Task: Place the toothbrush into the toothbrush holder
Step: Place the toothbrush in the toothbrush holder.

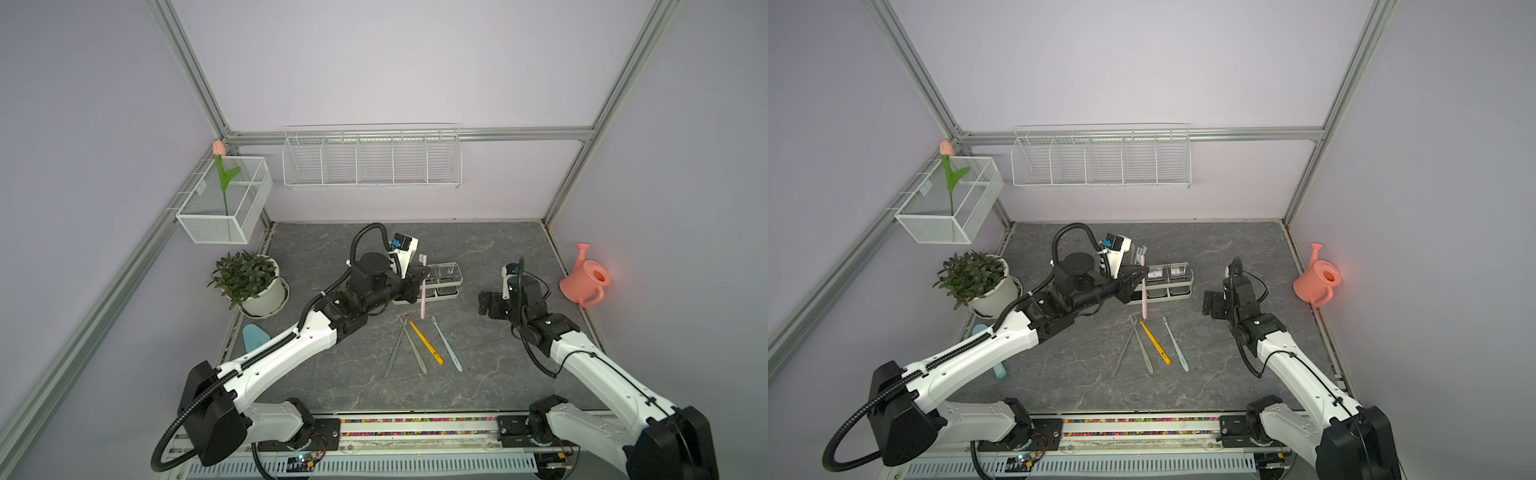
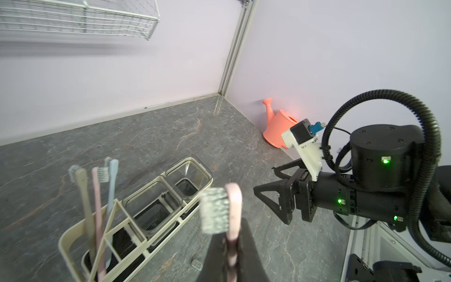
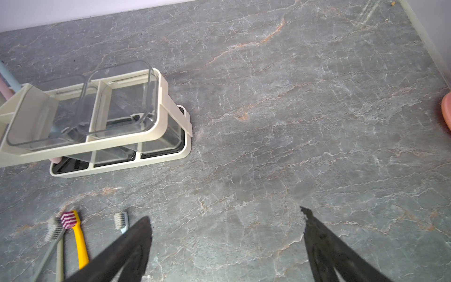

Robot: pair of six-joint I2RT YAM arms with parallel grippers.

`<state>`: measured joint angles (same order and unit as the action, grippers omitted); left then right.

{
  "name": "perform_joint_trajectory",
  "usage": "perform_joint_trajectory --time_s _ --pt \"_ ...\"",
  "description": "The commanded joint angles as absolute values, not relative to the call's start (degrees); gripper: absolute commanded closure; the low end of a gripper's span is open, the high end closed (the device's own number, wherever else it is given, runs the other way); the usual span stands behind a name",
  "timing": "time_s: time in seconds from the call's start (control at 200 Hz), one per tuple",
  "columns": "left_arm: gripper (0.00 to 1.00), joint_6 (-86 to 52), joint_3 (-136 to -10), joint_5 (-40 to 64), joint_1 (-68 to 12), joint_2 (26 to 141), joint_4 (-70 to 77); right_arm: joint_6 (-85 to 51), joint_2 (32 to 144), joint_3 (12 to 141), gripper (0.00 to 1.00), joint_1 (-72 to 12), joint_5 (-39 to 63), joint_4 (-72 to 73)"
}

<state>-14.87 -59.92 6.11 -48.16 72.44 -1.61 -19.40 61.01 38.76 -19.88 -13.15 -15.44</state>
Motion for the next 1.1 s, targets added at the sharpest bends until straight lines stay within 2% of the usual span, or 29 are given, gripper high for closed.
perform_joint_trajectory --time_s 0.0,0.385,0.55,0.79,1.095 --pt "0.99 -14.8 -57.7 1.3 -48.1 68.7 -2.4 -20.7 62.0 37.9 0.02 -19.4 -10.5 -12.3" --pt "0.99 -14.4 -50.0 -2.5 -48.1 55.3 -2.4 -17.5 68.7 39.5 0.01 -19.4 -8.2 -9.5" --pt "0.96 -13.3 -50.4 -5.5 -48.1 53.8 -4.1 -15.8 70.5 35.4 0.02 -19.4 -7.0 0.8" --pt "0.96 -14.7 -49.7 -10.4 -48.1 51.3 -3.4 -15.3 70.6 36.5 0.03 -19.3 -8.6 -0.4" --pt "0.96 -10.2 -53.8 -14.8 -48.0 50.3 -5.4 -16.9 66.6 28.4 0.03 -19.3 -8.3 7.2"
